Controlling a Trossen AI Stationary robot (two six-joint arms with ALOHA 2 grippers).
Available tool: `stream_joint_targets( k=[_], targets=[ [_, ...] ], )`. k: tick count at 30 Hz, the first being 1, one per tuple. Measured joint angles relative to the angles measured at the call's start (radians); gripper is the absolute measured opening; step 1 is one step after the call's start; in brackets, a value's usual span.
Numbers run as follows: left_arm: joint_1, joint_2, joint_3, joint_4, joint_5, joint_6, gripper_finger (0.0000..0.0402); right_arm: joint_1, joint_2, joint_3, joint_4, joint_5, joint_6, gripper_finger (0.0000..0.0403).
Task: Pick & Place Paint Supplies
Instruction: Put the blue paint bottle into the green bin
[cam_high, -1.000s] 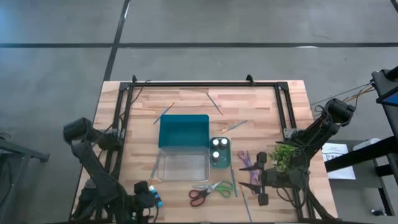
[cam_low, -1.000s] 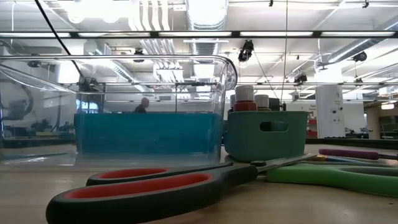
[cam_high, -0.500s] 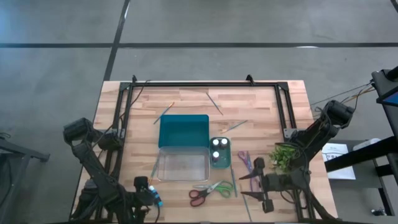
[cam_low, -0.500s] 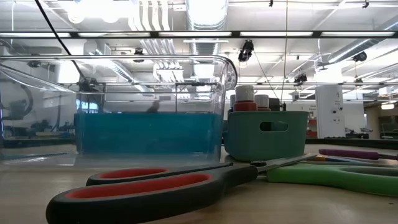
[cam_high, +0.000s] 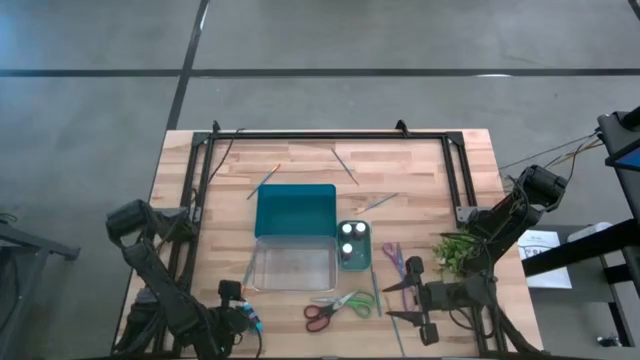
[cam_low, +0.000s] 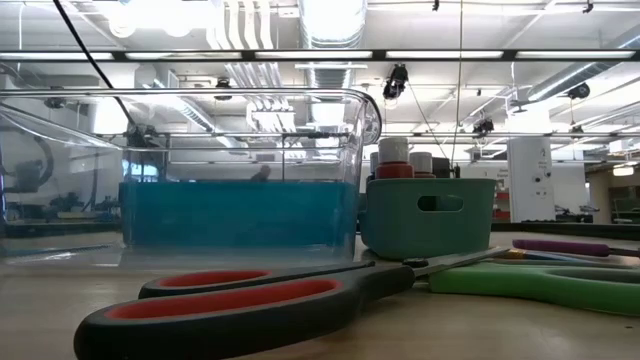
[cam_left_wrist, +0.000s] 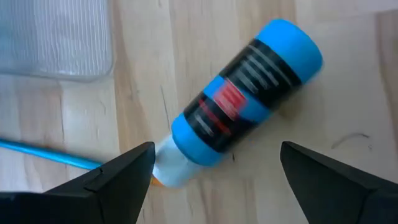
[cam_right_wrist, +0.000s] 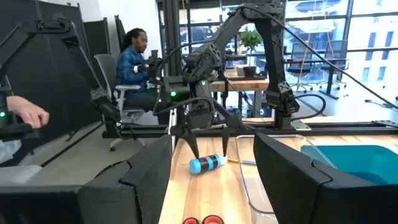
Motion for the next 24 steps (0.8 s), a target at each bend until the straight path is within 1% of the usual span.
stream_joint_targets(
  k=[4,7,14,18,24],
  targets=[
    [0.0,0.008,0.0,0.0,-0.046,0.001,0.0351,0.0,-0.001,0.0,0.001,0.0,-0.002,0.0222],
    [0.0,0.008,0.0,0.027,-0.049,-0.008,0.0351,0.0,-0.002,0.0,0.006,0.0,-0.004,0.0222],
    [0.003,0.008,0.0,0.192,-0.013,-0.026,0.0351,0.0,-0.002,0.0,0.016,0.0,-0.012,0.0222],
    [0.003,0.008,0.0,0.256,0.011,-0.029,0.0351,0.0,-0.002,0.0,0.016,0.0,-0.01,0.0222],
    [0.006,0.008,0.0,0.246,-0.044,-0.118,0.0351,0.0,0.0,0.0,0.016,-0.001,-0.003,0.0222]
  ],
)
